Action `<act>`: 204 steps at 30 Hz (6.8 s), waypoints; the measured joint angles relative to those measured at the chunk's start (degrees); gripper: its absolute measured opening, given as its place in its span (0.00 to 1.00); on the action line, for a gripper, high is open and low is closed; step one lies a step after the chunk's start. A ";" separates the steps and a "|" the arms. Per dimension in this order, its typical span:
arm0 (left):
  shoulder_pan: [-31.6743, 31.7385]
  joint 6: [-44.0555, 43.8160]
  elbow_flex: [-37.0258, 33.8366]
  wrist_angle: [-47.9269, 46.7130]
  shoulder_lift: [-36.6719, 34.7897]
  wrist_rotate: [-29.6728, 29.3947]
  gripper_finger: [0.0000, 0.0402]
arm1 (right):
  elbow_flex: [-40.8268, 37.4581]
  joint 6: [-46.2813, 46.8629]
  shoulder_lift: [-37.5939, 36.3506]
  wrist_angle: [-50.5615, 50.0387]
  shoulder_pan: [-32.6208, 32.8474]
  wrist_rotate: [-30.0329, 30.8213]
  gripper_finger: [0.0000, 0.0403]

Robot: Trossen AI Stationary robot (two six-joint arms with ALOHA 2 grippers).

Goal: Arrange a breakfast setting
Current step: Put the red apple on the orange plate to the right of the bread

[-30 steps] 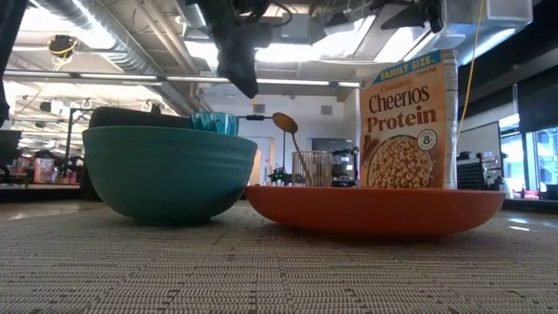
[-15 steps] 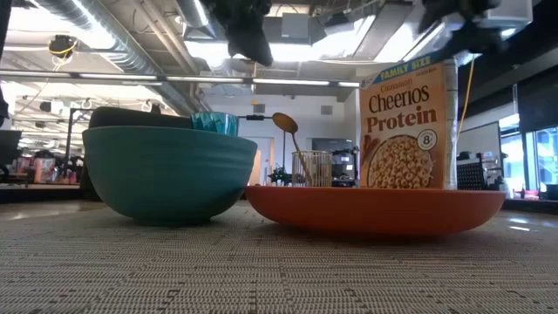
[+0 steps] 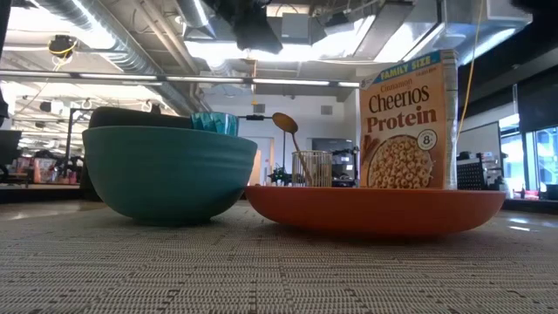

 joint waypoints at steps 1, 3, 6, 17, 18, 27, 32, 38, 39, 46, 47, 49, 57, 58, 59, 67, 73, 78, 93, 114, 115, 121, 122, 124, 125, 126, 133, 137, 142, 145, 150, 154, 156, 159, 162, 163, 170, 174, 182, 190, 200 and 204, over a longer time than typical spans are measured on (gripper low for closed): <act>0.00 1.15 0.00 0.23 0.00 0.00 0.29 | 0.00 -0.40 1.21 0.05 1.45 -2.15 0.64; 0.00 3.46 0.00 0.96 0.00 0.06 0.29 | -0.01 -2.57 3.73 0.70 4.26 -6.13 0.64; 0.00 6.26 0.00 2.26 0.00 2.30 0.29 | -0.02 -8.93 7.24 3.91 8.45 -10.17 0.64; -3.37 3.37 0.00 3.35 0.02 4.42 0.29 | -0.04 -43.00 15.41 3.66 20.82 -4.90 0.64; -4.16 2.58 0.00 3.51 0.02 2.95 0.29 | -0.07 -46.33 15.91 3.09 21.77 -3.14 0.64; -12.07 -9.43 0.00 3.61 0.04 -12.82 0.29 | -6.67 -61.39 17.57 7.28 29.43 0.80 0.64; -17.70 -17.92 0.00 3.61 0.04 -19.34 0.31 | -9.70 -64.80 17.57 12.70 29.73 3.23 0.69; -24.72 -23.48 0.00 3.63 0.07 -28.91 0.39 | -11.79 -70.03 17.57 15.48 29.76 5.59 0.89; -25.60 -23.97 0.00 3.71 0.07 -30.02 0.40 | -12.25 -70.22 17.57 15.74 29.76 5.60 0.92; -28.56 -27.97 0.00 6.07 0.07 -32.26 0.47 | -14.46 -74.13 19.27 22.62 29.74 5.71 0.96; -28.65 -28.38 0.00 6.29 0.07 -32.24 0.47 | -14.46 -75.14 19.86 23.96 29.74 5.86 0.95; -28.85 -29.48 0.00 6.59 0.07 -32.26 0.47 | -14.45 -75.69 21.08 25.84 29.74 6.29 0.95; -30.16 -31.21 0.00 6.60 0.07 -32.32 0.47 | -14.45 -71.04 25.35 28.01 29.74 5.56 0.92; -30.32 -31.26 0.00 6.62 0.07 -32.31 0.47 | -14.45 -70.54 25.55 28.11 29.74 5.59 0.90; -30.44 -31.33 0.00 6.64 0.07 -32.28 0.47 | -14.45 -69.78 25.59 28.06 29.74 5.61 0.87; -31.56 -32.58 0.00 6.78 0.07 -32.28 0.47 | -14.45 -65.62 23.45 27.77 29.74 5.73 0.72; -31.48 -32.15 0.00 6.76 0.07 -32.03 0.47 | -13.64 -55.54 16.80 24.03 29.74 9.41 0.75; -30.33 -27.82 -0.02 7.82 0.07 -26.30 0.47 | -9.06 -48.81 9.34 13.99 29.74 21.29 0.73; -29.47 -15.99 -0.05 35.78 3.60 -6.79 0.47 | -3.91 -47.65 0.60 10.01 18.03 74.24 0.73; -29.47 -15.51 -0.04 40.77 6.94 -5.12 0.47 | -3.93 -101.03 2.38 57.59 -1.23 60.53 0.73; -29.47 -15.44 -0.04 40.74 6.99 -5.38 0.47 | -3.93 -101.09 2.40 57.76 -1.83 60.05 0.73; -29.47 -14.05 0.07 40.87 7.81 -7.03 0.47 | -4.04 -101.16 2.43 57.21 -3.44 57.62 0.73; -29.51 -13.80 0.07 41.06 8.07 -7.02 0.47 | -4.04 -101.37 2.48 57.48 -3.44 57.46 0.73; -29.64 -13.03 0.11 41.61 8.57 -7.34 0.45 | -4.04 -102.08 2.49 57.54 -3.42 57.15 0.73; -29.75 -12.80 0.11 41.31 8.66 -7.52 0.44 | -4.04 -102.20 2.49 57.27 -3.40 57.16 0.73; -29.86 -12.78 0.11 41.25 8.66 -7.69 0.42 | -4.04 -102.28 2.49 57.21 -3.40 57.08 0.73; -29.77 -12.43 0.11 40.94 8.63 -8.33 0.22 | -4.04 -102.51 2.51 57.59 -3.29 58.40 0.73; -29.79 -12.43 0.11 40.90 8.63 -7.97 0.10 | -4.04 -102.56 2.51 57.61 -3.22 59.51 0.73; -29.84 -12.43 0.11 40.88 8.63 -7.54 0.02 | -4.04 -102.54 2.51 57.66 -3.24 60.23 0.73; -29.81 -12.43 0.11 41.09 8.63 -6.76 0.02 | -4.04 -102.56 2.51 57.75 -3.24 60.76 0.73; -29.79 -12.49 0.07 41.23 8.63 -6.60 0.01 | -4.04 -102.53 2.51 57.86 -3.24 60.88 0.74; -29.79 -12.56 0.05 41.23 8.65 -6.52 0.01 | -4.04 -102.46 2.51 57.84 -3.24 60.93 0.76; -29.79 -12.61 0.04 41.13 8.66 -6.20 0.01 | -4.04 -102.32 2.51 57.76 -3.24 60.46 0.81; -29.86 -12.80 -0.10 40.23 8.82 -5.94 0.01 | -3.82 -99.41 2.42 56.62 -3.29 57.01 0.91; -29.98 -12.80 -0.28 38.67 9.14 -5.53 0.01 | -3.73 -92.58 2.17 52.25 -3.33 50.85 0.97; -30.01 -12.79 -0.28 38.41 9.13 -5.48 0.01 | -3.72 -89.66 2.20 50.27 -3.33 48.95 0.96; -29.92 -12.85 -0.20 35.51 8.85 -6.02 0.01 | -3.78 -71.17 1.63 35.57 -3.31 34.77 0.87; -29.92 -12.87 -0.39 32.11 9.61 -6.23 0.01 | -3.80 -63.04 0.37 29.76 -3.29 23.67 0.86; -31.21 -14.32 -9.01 40.79 13.15 -5.97 0.01 | -3.89 -57.08 -2.37 20.06 -3.22 10.92 0.86; -33.43 -14.90 -23.90 63.17 15.15 -1.25 0.01 | -3.93 -57.30 -7.39 15.30 -3.24 17.54 0.86; -34.52 -16.04 -28.37 79.02 23.93 -0.37 0.02 | -3.93 -58.47 -12.90 14.49 -3.31 35.28 0.86; -34.98 -16.01 -27.61 78.44 26.85 -0.19 0.02 | -3.94 -56.97 -12.76 14.36 -3.28 35.33 0.86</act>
